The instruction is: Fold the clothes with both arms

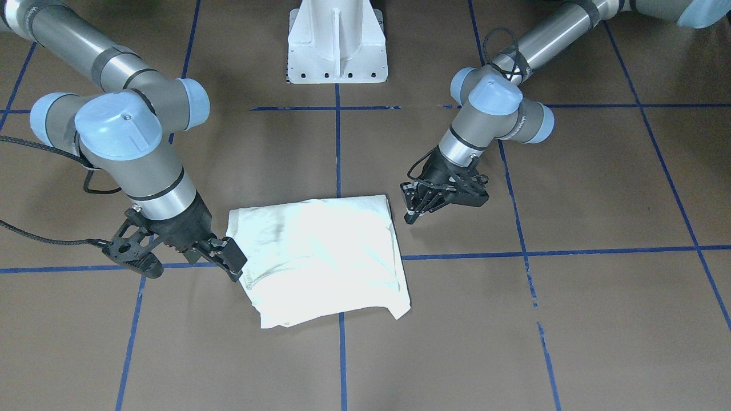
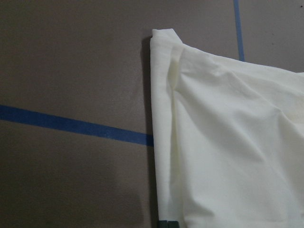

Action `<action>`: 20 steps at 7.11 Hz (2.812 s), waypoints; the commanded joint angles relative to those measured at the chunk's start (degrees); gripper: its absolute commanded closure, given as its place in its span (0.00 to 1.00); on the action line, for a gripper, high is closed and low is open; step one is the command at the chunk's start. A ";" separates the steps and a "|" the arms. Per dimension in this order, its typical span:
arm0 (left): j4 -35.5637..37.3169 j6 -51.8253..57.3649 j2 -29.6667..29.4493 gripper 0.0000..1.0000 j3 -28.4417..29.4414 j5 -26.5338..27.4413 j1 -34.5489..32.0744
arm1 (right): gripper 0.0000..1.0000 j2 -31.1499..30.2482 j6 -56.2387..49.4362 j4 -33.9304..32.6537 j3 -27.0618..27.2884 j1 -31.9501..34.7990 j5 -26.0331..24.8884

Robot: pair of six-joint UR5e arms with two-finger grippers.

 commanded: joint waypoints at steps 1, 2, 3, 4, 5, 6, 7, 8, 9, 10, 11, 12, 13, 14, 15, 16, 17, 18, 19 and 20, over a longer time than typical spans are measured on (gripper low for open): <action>1.50 10.04 9.66 1.00 -7.51 -5.43 -6.71 | 0.00 -8.30 -12.14 -0.26 4.10 5.99 5.49; 1.51 18.03 15.72 1.00 -11.03 -8.76 -11.71 | 0.00 -11.82 -20.65 -0.26 4.36 11.08 9.70; 1.69 25.24 19.96 1.00 -12.72 -13.67 -18.19 | 0.00 -14.90 -31.35 -2.00 4.37 17.48 14.44; 3.34 33.06 22.52 1.00 -13.43 -18.42 -26.18 | 0.00 -15.71 -42.16 -7.23 4.45 23.28 17.53; 8.84 45.32 22.99 1.00 -14.05 -22.99 -34.26 | 0.00 -15.81 -55.40 -14.94 4.46 29.00 18.09; 17.68 58.67 23.34 1.00 -15.53 -24.43 -41.65 | 0.00 -15.63 -67.63 -22.33 4.37 33.84 18.09; 29.87 73.42 22.73 1.00 -16.42 -24.53 -49.04 | 0.00 -15.72 -76.45 -27.89 4.19 37.89 18.09; 43.13 83.14 20.03 0.75 -16.34 -24.61 -55.46 | 0.00 -16.76 -83.33 -32.99 4.54 40.54 18.09; 51.35 84.80 23.05 0.01 -16.69 -24.88 -56.57 | 0.00 -19.82 -86.44 -34.95 5.07 41.35 18.09; 51.09 84.82 31.78 0.00 -17.56 -30.19 -56.41 | 0.00 -24.90 -86.48 -34.36 7.85 41.27 19.13; 51.34 84.82 33.69 0.00 -19.48 -32.50 -56.40 | 0.00 -26.95 -86.56 -34.36 9.01 41.27 19.58; 51.26 84.82 33.97 0.00 -19.94 -32.53 -56.40 | 0.00 -28.54 -86.48 -34.27 9.11 41.19 19.58; 51.08 84.64 33.89 0.00 -20.03 -32.70 -56.32 | 0.00 -29.07 -86.56 -34.27 9.98 41.19 19.58; 51.08 84.73 33.89 0.00 -20.03 -32.70 -56.32 | 0.00 -29.34 -86.39 -34.27 10.43 41.10 19.58; 51.08 84.73 33.89 0.00 -20.03 -32.70 -56.32 | 0.00 -29.34 -86.13 -34.27 10.43 40.75 19.58; 51.08 84.82 33.89 0.00 -20.03 -32.70 -56.23 | 0.00 -29.34 -86.04 -34.27 10.43 40.31 19.58; 51.08 84.82 33.89 0.00 -20.03 -32.70 -56.23 | 0.00 -29.34 -85.95 -34.27 10.34 40.05 19.67; 51.00 84.82 33.89 0.00 -20.03 -32.70 -56.23 | 0.00 -29.34 -85.95 -34.27 10.43 39.87 19.76; 50.99 84.82 33.89 0.00 -20.03 -32.70 -56.23 | 0.00 -29.34 -85.95 -34.27 10.43 39.78 19.85; 51.08 84.82 33.98 0.00 -19.86 -32.61 -56.23 | 0.00 -29.34 -85.95 -34.27 10.43 39.61 19.85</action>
